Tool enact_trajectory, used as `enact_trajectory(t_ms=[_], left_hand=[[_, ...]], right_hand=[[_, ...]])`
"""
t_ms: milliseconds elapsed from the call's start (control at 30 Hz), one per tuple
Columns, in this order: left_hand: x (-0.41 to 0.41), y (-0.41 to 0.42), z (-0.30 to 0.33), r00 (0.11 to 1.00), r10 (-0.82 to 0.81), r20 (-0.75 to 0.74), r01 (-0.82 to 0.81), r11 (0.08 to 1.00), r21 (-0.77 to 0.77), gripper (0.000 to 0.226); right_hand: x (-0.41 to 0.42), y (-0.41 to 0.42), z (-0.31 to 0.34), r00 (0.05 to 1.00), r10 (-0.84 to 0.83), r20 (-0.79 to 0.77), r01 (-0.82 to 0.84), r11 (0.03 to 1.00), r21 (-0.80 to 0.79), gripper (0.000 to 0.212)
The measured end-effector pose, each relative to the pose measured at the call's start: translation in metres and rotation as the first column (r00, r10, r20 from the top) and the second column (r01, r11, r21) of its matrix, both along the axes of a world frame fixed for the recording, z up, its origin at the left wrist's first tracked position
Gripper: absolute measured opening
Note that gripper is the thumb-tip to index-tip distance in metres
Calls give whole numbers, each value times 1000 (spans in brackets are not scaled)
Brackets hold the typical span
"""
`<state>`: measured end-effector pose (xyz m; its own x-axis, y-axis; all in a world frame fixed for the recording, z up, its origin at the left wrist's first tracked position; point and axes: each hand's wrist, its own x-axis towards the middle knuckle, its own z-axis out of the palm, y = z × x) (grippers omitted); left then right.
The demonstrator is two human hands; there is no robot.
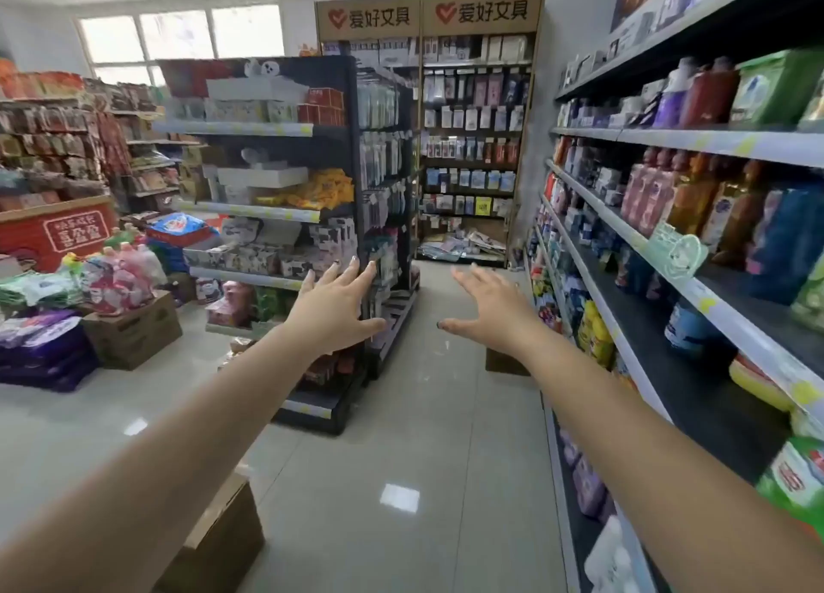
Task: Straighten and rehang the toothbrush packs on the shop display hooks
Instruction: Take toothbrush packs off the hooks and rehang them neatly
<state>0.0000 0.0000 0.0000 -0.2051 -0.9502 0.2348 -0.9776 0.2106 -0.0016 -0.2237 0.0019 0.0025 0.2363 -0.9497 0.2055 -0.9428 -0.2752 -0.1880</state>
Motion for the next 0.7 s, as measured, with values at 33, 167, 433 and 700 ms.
enact_trajectory(t_ms=[33, 167, 433, 700], left_hand=[[-7, -14, 0, 1000, 8, 0, -8, 1000, 4, 82], [-30, -74, -4, 1000, 24, -18, -24, 1000, 13, 78], [-72, -214, -4, 999, 24, -28, -25, 999, -33, 77], [-110, -402, 5, 999, -2, -47, -2, 997, -82, 80]], right_hand=[[-6, -13, 0, 1000, 3, 23, -3, 1000, -7, 84], [-25, -73, -12, 998, 29, 55, -30, 999, 18, 83], [-59, -216, -13, 998, 54, -37, -54, 999, -4, 84], [-85, -397, 5, 991, 92, -93, -95, 995, -32, 83]])
